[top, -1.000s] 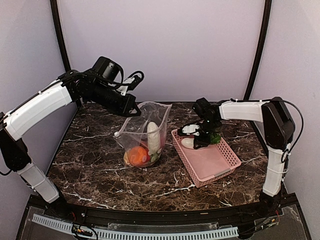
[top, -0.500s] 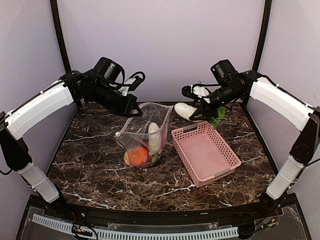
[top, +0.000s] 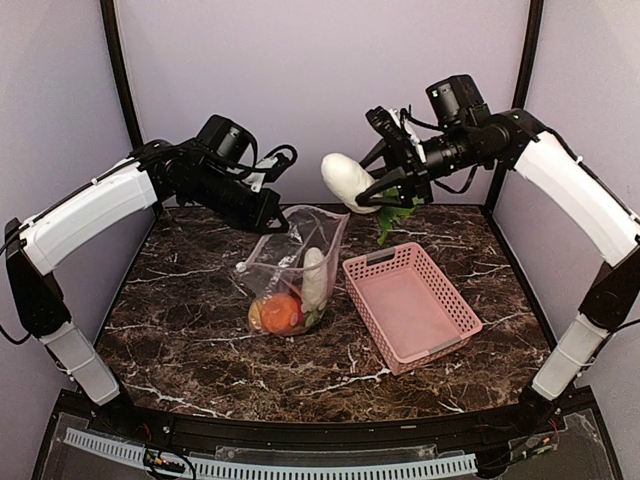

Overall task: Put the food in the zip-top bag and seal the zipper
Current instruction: Place the fake vegetable in the zipper food storage bag.

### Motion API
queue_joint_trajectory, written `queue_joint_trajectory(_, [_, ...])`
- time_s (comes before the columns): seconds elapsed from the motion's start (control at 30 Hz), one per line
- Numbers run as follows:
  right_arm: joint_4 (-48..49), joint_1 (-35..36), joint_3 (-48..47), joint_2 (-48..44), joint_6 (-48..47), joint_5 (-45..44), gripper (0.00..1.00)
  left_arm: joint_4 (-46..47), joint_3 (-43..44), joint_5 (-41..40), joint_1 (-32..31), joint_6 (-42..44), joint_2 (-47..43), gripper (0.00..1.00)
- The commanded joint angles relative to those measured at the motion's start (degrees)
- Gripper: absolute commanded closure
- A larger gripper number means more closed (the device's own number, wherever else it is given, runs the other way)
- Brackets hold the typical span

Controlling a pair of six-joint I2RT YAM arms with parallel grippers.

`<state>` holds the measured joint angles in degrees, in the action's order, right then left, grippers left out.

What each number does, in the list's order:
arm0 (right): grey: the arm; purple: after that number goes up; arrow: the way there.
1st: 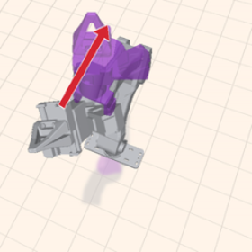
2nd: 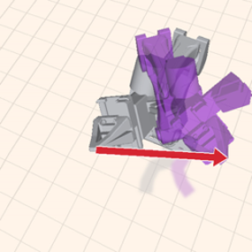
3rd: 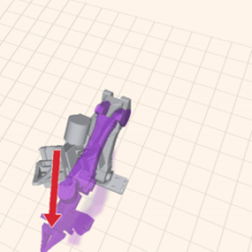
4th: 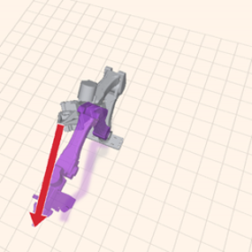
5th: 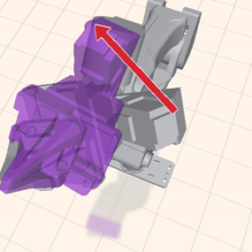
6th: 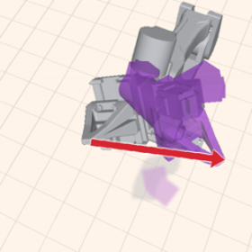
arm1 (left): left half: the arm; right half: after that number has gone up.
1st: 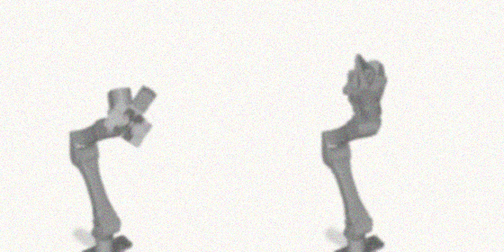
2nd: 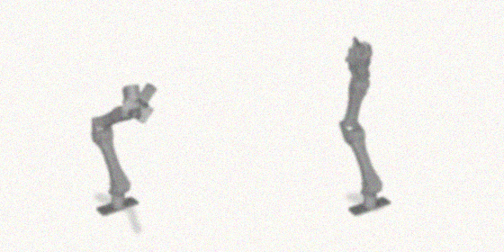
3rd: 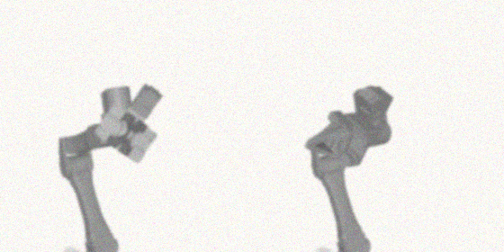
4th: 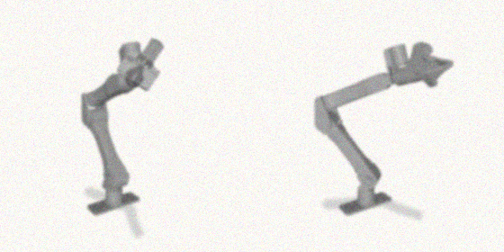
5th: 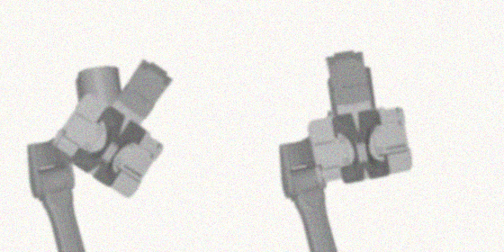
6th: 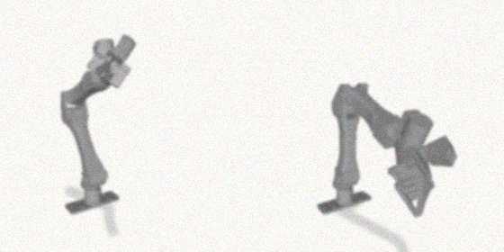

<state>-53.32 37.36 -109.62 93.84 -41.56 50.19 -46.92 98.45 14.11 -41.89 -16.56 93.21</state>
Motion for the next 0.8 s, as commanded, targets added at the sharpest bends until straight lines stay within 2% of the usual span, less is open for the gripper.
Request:
queue_joint_trajectory(0.0, [9.7, 1.9, -1.9, -0.2, 7.3, 12.8, 0.78, -1.5, 2.7, 0.0, -0.1, -0.1, -0.1, 0.99])
queue_joint_trajectory(0.2, [16.5, 4.9, -7.0, 5.3, 14.1, 19.7, 0.78, -1.2, 3.2, 0.6, 0.0, -0.9, -0.2, 0.99])
queue_joint_trajectory(0.57, [21.1, 10.4, -14.4, 15.5, 16.3, 21.5, 0.78, -0.3, 2.8, 2.3, -0.1, -2.1, -1.9, 0.99])
queue_joint_trajectory(0.77, [21.4, 10.5, -13.9, 19.5, 15.3, 20.8, 0.77, 0.4, 1.5, 2.2, 0.0, -2.2, -4.0, 0.99])
